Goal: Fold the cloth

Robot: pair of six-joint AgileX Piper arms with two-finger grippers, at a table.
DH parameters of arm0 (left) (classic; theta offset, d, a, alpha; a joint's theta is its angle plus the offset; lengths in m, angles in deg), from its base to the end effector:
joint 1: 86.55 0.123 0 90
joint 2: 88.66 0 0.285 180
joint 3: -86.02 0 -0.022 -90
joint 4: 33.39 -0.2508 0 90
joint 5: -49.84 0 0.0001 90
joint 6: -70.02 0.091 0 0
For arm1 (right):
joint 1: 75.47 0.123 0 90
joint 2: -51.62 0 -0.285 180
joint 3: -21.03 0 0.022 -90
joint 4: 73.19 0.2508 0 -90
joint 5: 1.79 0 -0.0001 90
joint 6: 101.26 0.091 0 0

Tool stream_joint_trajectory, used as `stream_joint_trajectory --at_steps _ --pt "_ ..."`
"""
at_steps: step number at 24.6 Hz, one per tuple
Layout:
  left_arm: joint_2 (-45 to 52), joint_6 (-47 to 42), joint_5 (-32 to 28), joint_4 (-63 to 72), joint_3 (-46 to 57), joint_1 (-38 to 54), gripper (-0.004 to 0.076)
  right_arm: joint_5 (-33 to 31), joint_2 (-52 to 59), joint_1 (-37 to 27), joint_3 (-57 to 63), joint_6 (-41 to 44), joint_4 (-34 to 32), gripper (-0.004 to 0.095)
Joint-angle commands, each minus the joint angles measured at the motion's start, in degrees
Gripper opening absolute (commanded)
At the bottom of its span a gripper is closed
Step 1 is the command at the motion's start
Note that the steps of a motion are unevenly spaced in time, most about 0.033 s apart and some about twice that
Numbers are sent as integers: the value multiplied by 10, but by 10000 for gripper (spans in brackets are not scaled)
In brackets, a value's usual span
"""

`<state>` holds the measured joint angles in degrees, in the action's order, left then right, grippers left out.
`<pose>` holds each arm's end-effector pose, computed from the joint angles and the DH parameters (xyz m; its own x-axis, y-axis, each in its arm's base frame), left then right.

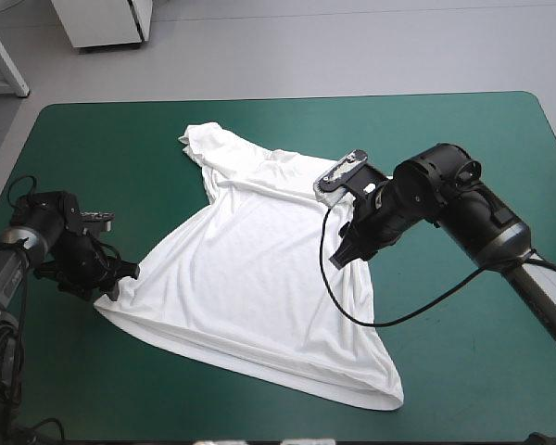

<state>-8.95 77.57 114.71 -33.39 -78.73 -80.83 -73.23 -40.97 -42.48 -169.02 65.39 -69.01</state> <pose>0.2845 0.0285 0.2241 -0.9995 0.0319 0.0071 0.0319 0.9995 -0.0009 0.2469 0.1678 0.3805 -0.6185 -0.6492 -0.4427 -0.7131 0.7004 -0.0308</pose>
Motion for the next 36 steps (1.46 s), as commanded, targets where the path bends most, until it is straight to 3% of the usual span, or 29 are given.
stream_joint_trajectory --at_steps 1,12,14,17,21,24,28,36 --pt "-1 4 -2 14 -14 1 369 -1 19 0 -20 -5 2 469" --pt "-37 4 6 23 -14 1 351 -1 21 0 -5 7 -10 469" --pt "-37 4 12 33 -14 1 243 -1 32 0 19 13 -14 469" --pt "-37 17 12 47 -14 0 -8 -2 63 0 73 18 -26 469" --pt "-36 32 15 65 -14 -1 -9 -2 153 0 180 45 -42 499" --pt "-36 43 21 86 -14 -1 -9 -2 192 0 260 42 14 567" --pt "-24 57 18 93 -14 -8 -9 -2 194 0 338 18 75 575" --pt "9 61 13 100 -14 -20 -9 12 158 0 392 -4 124 575"
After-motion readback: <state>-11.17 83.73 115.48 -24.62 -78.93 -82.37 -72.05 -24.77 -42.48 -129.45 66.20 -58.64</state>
